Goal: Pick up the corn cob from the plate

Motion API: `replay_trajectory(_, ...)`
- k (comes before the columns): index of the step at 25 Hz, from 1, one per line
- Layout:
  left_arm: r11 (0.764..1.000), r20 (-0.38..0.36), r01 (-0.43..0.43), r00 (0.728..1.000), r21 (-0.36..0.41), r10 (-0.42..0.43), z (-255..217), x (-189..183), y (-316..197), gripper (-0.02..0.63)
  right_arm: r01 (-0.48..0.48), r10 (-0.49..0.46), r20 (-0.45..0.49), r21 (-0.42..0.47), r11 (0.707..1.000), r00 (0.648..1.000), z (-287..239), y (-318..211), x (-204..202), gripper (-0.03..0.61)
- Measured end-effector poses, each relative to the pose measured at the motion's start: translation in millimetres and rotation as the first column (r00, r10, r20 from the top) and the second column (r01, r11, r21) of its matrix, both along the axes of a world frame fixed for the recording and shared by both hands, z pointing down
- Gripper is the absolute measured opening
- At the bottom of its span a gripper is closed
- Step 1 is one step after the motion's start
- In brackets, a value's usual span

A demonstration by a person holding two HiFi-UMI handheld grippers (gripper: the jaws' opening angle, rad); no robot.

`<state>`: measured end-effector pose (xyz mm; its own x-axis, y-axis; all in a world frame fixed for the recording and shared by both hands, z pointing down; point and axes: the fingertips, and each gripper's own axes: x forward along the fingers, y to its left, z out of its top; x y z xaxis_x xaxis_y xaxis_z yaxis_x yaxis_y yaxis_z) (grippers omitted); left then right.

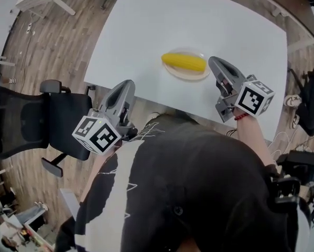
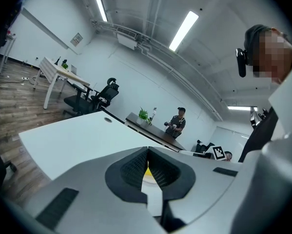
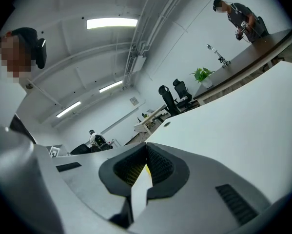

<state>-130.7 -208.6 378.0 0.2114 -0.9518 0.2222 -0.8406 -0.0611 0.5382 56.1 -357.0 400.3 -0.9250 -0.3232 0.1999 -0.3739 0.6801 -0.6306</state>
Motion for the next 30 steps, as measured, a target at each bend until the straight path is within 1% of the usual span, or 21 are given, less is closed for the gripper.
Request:
replay_trajectory(3,0.998,0.001,0.059,0.998,-0.009,-0.059,-1,-5,14,0.014,0.044,-0.044,-0.044,-0.013,0.999,0.998,10,-3,-9,0.014)
replay_trajectory(6,0.994,-0.003,0.107,0.994,-0.021,-0.107,2,-8,27,0.014,0.091,-0.09,-0.084,-0.002,0.996,0.992,19,-3,-21,0.014)
replay_trajectory(10,0.987,-0.001,0.158,0.987,-0.041,-0.158,11,-15,47,0.014,0.161,-0.151,-0.139,0.065,0.985,0.979,27,-2,-39,0.015)
replay_trajectory(12,0.982,0.003,0.184,0.983,-0.046,-0.184,14,-20,56,0.014,0.211,-0.188,-0.191,0.105,0.972,0.963,33,-3,-47,0.017)
replay_trajectory(13,0.98,0.004,0.195,0.981,-0.046,-0.195,14,-22,60,0.014,0.241,-0.211,-0.223,0.119,0.963,0.952,36,-2,-50,0.042)
replay_trajectory(14,0.977,0.006,0.207,0.978,-0.047,-0.207,14,-23,64,0.014,0.274,-0.234,-0.257,0.132,0.953,0.938,39,-2,-52,0.113)
replay_trajectory(15,0.975,0.009,0.217,0.976,-0.047,-0.217,12,-24,68,0.014,0.308,-0.256,-0.292,0.148,0.94,0.921,40,-2,-54,0.15)
replay_trajectory(17,0.969,0.014,0.242,0.97,-0.05,-0.242,10,-26,76,0.014,0.38,-0.29,-0.375,0.192,0.905,0.881,42,-3,-57,0.16)
replay_trajectory(18,0.965,0.016,0.258,0.966,-0.052,-0.258,9,-28,80,0.014,0.42,-0.304,-0.422,0.215,0.882,0.854,43,-2,-60,0.174)
replay_trajectory(19,0.96,0.016,0.276,0.961,-0.055,-0.275,9,-31,84,0.014,0.462,-0.316,-0.471,0.234,0.855,0.823,46,-2,-63,0.203)
replay_trajectory(21,0.949,0.014,0.31,0.951,-0.061,-0.31,10,-37,92,0.014,0.553,-0.336,-0.571,0.258,0.792,0.749,55,1,-72,0.242)
replay_trajectory(23,0.938,0.018,0.339,0.941,-0.068,-0.338,11,-42,102,0.014,0.637,-0.352,-0.655,0.26,0.726,0.669,65,6,-80,0.249)
replay_trajectory(25,0.925,0.021,0.372,0.928,-0.075,-0.371,13,-46,113,0.014,0.698,-0.373,-0.706,0.239,0.675,0.602,74,10,-87,0.249)
replay_trajectory(27,0.911,0.016,0.405,0.914,-0.082,-0.405,16,-50,122,0.014,0.735,-0.392,-0.733,0.211,0.645,0.555,83,12,-92,0.248)
replay_trajectory(30,0.894,0.011,0.44,0.898,-0.089,-0.44,20,-53,131,0.014,0.772,-0.409,-0.766,0.173,0.612,0.496,94,15,-94,0.249)
